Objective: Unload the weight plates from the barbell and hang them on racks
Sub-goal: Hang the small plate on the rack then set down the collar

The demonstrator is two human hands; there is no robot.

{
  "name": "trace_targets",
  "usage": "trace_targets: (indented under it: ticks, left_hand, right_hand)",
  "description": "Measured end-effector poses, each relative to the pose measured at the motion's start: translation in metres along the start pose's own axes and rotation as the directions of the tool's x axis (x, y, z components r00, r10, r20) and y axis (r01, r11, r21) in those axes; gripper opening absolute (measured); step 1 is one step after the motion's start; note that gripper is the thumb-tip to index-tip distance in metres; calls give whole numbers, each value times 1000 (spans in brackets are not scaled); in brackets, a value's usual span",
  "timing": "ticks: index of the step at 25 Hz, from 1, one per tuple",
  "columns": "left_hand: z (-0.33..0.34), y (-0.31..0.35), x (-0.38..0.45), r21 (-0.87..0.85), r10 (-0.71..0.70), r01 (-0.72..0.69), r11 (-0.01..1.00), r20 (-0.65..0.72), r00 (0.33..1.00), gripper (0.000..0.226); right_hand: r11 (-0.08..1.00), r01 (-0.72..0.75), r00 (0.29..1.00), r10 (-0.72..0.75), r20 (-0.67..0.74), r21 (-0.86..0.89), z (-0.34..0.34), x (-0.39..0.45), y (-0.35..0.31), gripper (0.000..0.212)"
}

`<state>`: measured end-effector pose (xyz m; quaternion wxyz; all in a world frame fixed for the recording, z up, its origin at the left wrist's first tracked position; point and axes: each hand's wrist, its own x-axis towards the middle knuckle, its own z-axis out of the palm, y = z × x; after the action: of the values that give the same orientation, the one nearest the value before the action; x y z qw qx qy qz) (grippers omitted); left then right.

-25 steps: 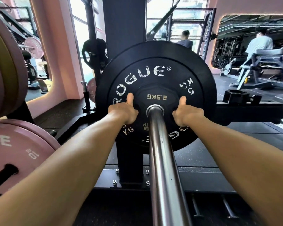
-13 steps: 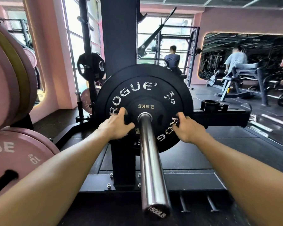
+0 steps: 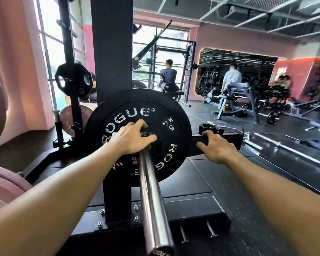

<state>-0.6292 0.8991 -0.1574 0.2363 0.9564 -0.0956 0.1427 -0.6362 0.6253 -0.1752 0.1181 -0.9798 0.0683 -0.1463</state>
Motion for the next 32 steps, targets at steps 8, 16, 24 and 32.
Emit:
trace_targets:
  ticks: [8,16,24,32]
  left_hand:
    - [11,102,121,-201,221,-208,957,44,974,54]
    - [155,177,242,-66,248,-239,969,237,939,35]
    - [257,167,280,-31,187,-185,982,254,949,45]
    - [251,164,261,-116,206,-187,975,183,961,28]
  right_hand:
    - [985,-168,986,167,-21,-38,-53,85,52,58]
    - [977,-211,975,213,60,-36,6,195,150,49]
    - [990,-122,984,112,141,69,66,243,191,45]
    - [973,-31,999,32,-3,230,74,225,186,24]
